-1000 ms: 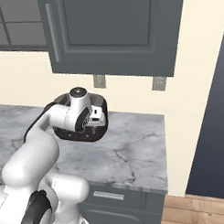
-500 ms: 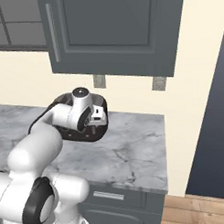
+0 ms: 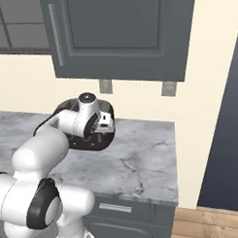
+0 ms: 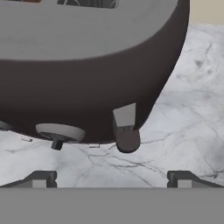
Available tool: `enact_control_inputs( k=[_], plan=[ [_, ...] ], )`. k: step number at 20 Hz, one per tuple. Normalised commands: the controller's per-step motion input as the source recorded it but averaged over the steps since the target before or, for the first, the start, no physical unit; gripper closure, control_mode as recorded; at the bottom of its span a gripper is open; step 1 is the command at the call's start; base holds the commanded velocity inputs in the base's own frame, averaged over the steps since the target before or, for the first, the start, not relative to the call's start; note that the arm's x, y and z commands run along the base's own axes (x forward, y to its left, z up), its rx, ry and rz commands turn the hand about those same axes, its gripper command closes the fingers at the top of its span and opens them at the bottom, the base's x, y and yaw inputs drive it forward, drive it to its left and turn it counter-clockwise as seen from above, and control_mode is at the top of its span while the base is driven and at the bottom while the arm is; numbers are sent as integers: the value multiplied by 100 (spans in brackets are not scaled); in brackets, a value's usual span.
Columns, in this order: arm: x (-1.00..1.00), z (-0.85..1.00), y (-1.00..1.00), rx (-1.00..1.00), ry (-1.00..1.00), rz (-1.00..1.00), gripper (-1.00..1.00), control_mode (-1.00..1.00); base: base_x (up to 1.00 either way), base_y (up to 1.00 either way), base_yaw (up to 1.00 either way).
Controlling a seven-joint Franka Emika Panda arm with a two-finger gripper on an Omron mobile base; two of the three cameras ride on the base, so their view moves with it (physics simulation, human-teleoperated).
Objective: Start the toaster. Once the lever pops up, take the bread to the plate on the dining counter.
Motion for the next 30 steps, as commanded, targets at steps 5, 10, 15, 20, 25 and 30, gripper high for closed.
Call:
enact_control_inputs(
  k=[5,10,15,20,25,30],
  plan=[
    [12,-14,2,0,0,0,-100,-100,0,0,0],
    [19,-7,12,0,0,0,-100,-100,0,0,0],
    [14,0,12,0,0,0,-100,-100,0,0,0],
    [8,0,4,0,0,0,-100,-100,0,0,0],
    [1,-4,3,0,0,0,-100,-100,0,0,0],
    [0,-6,1,0,0,0,-100,-100,0,0,0]
  ],
)
